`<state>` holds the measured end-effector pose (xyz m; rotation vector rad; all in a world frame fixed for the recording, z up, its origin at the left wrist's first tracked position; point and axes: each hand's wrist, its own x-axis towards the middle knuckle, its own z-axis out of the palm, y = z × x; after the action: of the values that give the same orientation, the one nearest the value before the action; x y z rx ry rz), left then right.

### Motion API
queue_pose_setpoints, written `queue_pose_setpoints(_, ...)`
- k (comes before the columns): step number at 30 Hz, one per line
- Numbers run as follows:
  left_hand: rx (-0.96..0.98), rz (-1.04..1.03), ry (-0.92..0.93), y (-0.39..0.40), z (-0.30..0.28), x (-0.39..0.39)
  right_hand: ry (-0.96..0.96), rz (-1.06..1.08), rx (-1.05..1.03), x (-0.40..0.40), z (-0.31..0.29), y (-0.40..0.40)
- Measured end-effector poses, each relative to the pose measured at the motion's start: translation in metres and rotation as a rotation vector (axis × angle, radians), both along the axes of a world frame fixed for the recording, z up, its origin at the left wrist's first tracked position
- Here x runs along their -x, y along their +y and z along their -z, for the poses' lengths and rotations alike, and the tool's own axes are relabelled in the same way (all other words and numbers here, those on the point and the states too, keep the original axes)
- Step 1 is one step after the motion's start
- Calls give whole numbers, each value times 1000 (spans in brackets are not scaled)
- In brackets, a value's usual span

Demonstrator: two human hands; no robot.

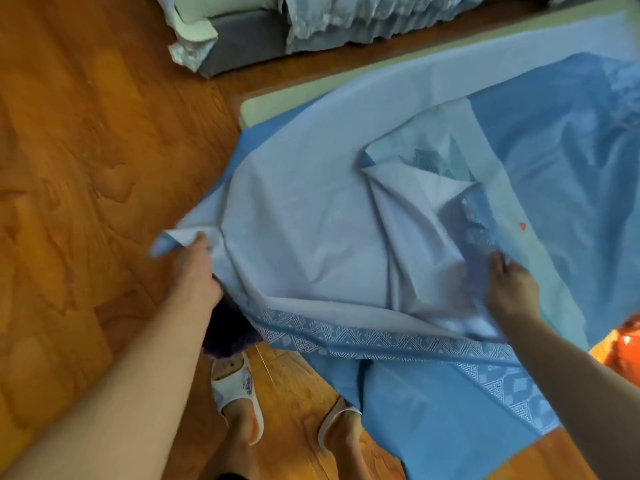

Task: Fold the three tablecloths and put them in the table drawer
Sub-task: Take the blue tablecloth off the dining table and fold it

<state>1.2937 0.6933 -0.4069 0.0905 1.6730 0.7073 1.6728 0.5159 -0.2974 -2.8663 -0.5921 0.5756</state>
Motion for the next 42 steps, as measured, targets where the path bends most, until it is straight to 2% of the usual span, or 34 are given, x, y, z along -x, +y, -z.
queue_pose_setpoints(3, -173, -75, 184, -3, -68, 23, -82, 42, -11, 20, -41, -2)
queue_pose_setpoints(7, -297, -90, 26, -24, -200, 50, -109, 103, -94, 52, -144, -12)
queue_pose_setpoints(10, -345, 108, 1, -27, -266, 68, -201, 16, -173, 64, -235, -18)
queue_pose_setpoints(13, -339, 361, 7, -14, -302, 79, -282, -137, -256, 76, -325, -18)
queue_pose_setpoints(18, -218, 542, -18, 3, -337, 81, -170, -311, -366, 113, -411, 23)
queue_pose_setpoints(20, -218, 529, -25, 8, -346, 79, -189, -290, -440, 143, -422, 48)
queue_pose_setpoints(23, -224, 354, 89, 13, -358, 75, -213, -164, -544, 196, -413, 72)
queue_pose_setpoints(26, -346, 313, 118, 6, -360, 78, -53, -157, -464, 251, -378, 77)
queue_pose_setpoints(28, -389, 378, 80, -4, -361, 79, 9, -158, -437, 270, -363, 72)
queue_pose_setpoints(32, -592, 618, 302, -14, -373, 84, -169, 144, -598, 239, -372, 63)
queue_pose_setpoints(35, -629, 767, 198, -23, -385, 85, -292, 266, -630, 224, -381, 58)
queue_pose_setpoints(38, -533, 844, -43, -41, -406, 72, -332, 115, -579, 249, -373, 66)
queue_pose_setpoints(42, -446, 772, -241, -61, -436, 54, -386, -453, -512, 317, -331, 72)
